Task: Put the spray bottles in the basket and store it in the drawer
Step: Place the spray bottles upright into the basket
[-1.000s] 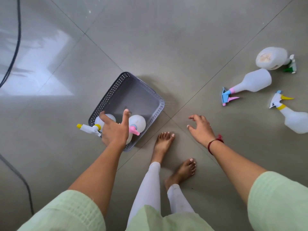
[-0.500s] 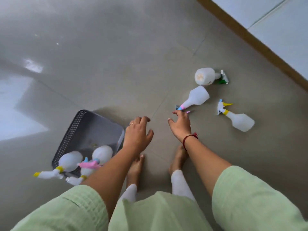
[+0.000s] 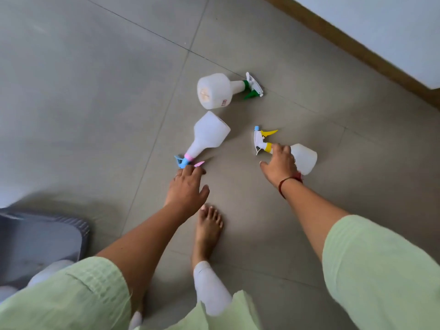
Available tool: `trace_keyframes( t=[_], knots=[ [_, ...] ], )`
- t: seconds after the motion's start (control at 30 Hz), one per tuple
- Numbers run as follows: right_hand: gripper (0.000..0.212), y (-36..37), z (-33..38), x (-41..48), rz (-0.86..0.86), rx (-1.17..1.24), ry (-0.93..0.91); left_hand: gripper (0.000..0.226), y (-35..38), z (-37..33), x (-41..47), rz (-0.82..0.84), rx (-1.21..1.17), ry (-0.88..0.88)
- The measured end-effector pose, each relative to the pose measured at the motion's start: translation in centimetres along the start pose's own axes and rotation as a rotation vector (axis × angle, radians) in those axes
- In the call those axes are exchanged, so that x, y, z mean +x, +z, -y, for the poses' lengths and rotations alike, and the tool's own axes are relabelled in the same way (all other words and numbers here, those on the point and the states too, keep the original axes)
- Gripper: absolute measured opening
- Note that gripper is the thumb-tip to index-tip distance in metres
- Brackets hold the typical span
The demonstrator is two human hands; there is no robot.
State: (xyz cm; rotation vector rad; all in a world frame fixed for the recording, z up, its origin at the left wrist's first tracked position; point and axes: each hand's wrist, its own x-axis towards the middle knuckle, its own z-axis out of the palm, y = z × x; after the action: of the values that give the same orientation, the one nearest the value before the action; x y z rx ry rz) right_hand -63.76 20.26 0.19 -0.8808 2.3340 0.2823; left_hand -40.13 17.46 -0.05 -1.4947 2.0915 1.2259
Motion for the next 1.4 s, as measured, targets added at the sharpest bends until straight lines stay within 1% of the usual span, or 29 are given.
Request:
trace_keyframes(
  t=[0.07,0.13,0.23,0.3,0.37,0.43,0.5,0.63,0.73,0.83,0.9,0.97,1.03,1.1,1.2,1.3,1.4],
  knots=[
    [0.055,0.3,-1.0,2.9,0.026,-0.056,0.009,0.041,1.4,-0.1,1.8,0.044,0.016,0.058],
    [0.065,1.2,-1.5,5.5,0.065,-0.066,0.021,0.040,2.8,-0.1,3.4,0.079,0.030,0.105],
    [0.083,3.0,-1.1,8.1,0.137,0.001,0.075,0.038,4.2,0.3,4.8,0.105,0.010,0.105],
    [0.090,4.5,-0.4,8.8,0.160,0.061,0.122,0.037,4.9,0.8,5.3,0.107,-0.011,0.100],
    [0.089,5.9,0.4,8.7,0.122,0.033,0.118,0.036,5.0,1.5,5.3,0.118,-0.032,0.096],
    [0.083,6.4,1.1,8.0,0.074,-0.034,0.091,0.036,4.7,2.2,4.6,0.132,-0.036,0.101],
    [0.080,6.2,1.6,6.8,0.100,-0.064,0.090,0.035,3.9,2.7,3.3,0.137,-0.047,0.084],
    [0.083,4.4,2.9,1.9,0.166,-0.078,0.094,0.036,1.3,3.0,-0.4,0.152,-0.086,0.015],
    [0.072,2.6,5.3,-3.1,0.232,-0.048,0.069,0.037,-1.3,3.4,-3.5,0.179,-0.116,-0.016],
    [0.047,1.0,9.2,-8.9,0.233,-0.012,-0.067,0.036,-4.8,4.3,-6.4,0.140,-0.138,-0.053],
    [0.034,0.8,12.3,-13.0,0.240,0.044,-0.239,0.035,-6.8,5.1,-8.0,0.097,-0.158,-0.081],
    [0.024,1.4,16.1,-17.3,0.279,0.116,-0.425,0.035,-8.7,6.8,-9.7,0.074,-0.164,-0.116],
    [0.017,2.5,20.0,-20.9,0.304,0.172,-0.558,0.036,-10.2,9.2,-11.3,0.074,-0.147,-0.140],
    [0.018,3.8,23.5,-23.5,0.317,0.213,-0.620,0.036,-11.7,12.3,-12.8,0.035,-0.141,-0.190],
    [0.027,5.8,28.0,-26.2,0.370,0.269,-0.636,0.035,-13.5,18.1,-16.0,-0.046,-0.151,-0.268],
    [0.032,7.7,30.9,-28.1,0.406,0.239,-0.688,0.034,-14.3,23.3,-19.4,-0.085,-0.150,-0.357],
    [0.032,9.4,32.8,-29.7,0.450,0.194,-0.712,0.032,-14.2,27.1,-22.8,-0.130,-0.189,-0.461]
  ],
)
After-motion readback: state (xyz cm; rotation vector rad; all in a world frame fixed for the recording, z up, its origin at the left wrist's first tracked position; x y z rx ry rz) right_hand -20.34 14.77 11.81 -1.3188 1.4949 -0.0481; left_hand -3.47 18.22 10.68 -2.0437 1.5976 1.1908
